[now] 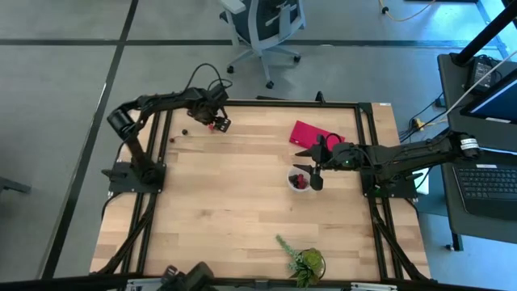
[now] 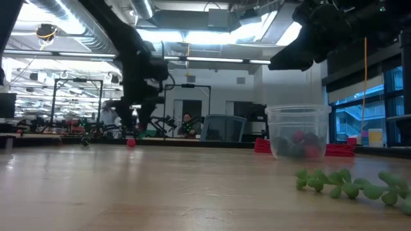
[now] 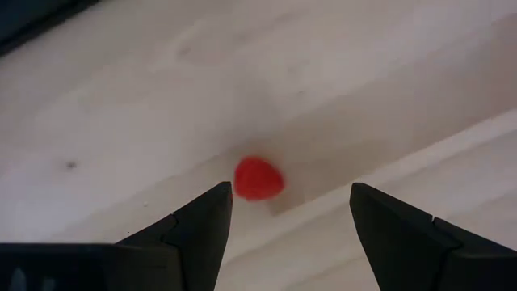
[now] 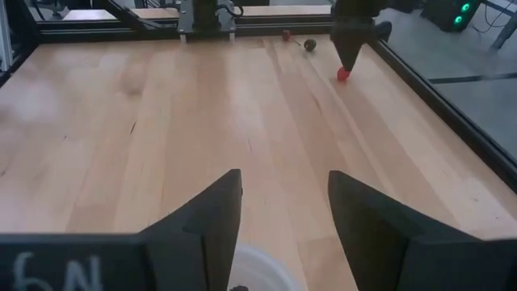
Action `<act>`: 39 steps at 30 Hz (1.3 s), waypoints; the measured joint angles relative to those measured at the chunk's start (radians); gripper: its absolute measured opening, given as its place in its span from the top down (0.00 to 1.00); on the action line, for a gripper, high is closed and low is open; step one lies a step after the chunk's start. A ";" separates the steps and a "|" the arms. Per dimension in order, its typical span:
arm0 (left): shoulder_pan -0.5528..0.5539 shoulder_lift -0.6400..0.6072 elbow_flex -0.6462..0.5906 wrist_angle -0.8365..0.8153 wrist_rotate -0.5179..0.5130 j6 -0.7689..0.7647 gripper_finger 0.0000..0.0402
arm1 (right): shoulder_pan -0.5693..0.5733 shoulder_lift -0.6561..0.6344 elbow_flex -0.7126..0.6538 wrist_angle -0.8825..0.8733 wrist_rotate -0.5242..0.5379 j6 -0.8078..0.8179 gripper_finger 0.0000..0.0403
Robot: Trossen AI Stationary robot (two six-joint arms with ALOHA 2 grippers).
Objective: Pick and placing Produce into tupperware
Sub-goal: Put the red raspberry into the transparent container
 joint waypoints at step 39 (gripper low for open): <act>0.021 0.127 0.000 0.028 -0.036 -0.057 0.41 | 0.000 0.000 0.000 -0.035 -0.001 0.024 0.53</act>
